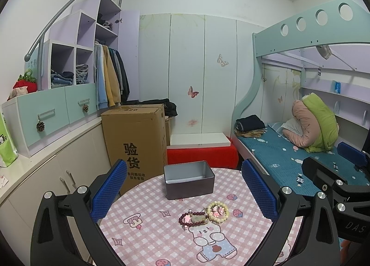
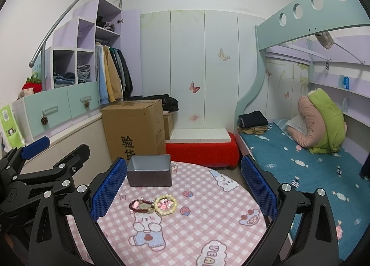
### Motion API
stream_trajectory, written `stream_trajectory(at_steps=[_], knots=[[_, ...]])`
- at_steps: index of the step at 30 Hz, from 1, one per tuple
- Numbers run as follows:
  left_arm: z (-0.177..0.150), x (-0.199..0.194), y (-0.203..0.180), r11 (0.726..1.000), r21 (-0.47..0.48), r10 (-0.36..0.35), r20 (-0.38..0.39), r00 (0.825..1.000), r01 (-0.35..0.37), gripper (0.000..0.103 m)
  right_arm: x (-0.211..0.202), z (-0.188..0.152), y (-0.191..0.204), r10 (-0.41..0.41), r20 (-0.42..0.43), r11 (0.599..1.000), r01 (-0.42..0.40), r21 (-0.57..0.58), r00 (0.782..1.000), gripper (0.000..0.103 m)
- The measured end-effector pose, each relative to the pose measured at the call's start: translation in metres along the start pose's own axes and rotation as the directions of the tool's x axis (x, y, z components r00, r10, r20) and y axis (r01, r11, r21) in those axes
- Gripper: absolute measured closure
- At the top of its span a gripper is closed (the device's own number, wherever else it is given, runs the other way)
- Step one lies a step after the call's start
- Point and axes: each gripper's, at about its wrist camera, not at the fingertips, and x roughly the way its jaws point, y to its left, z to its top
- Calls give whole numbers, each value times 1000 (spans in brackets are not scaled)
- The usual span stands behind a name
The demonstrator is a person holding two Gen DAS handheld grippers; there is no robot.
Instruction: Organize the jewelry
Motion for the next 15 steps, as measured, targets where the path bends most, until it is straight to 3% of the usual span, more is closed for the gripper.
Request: stream_trajectory(at_steps=[15], knots=[[-8,19,-2,1000,12,6,-24,1000,-6,7,19,-6,-1,11,-38,1000,-11,15,999,7]])
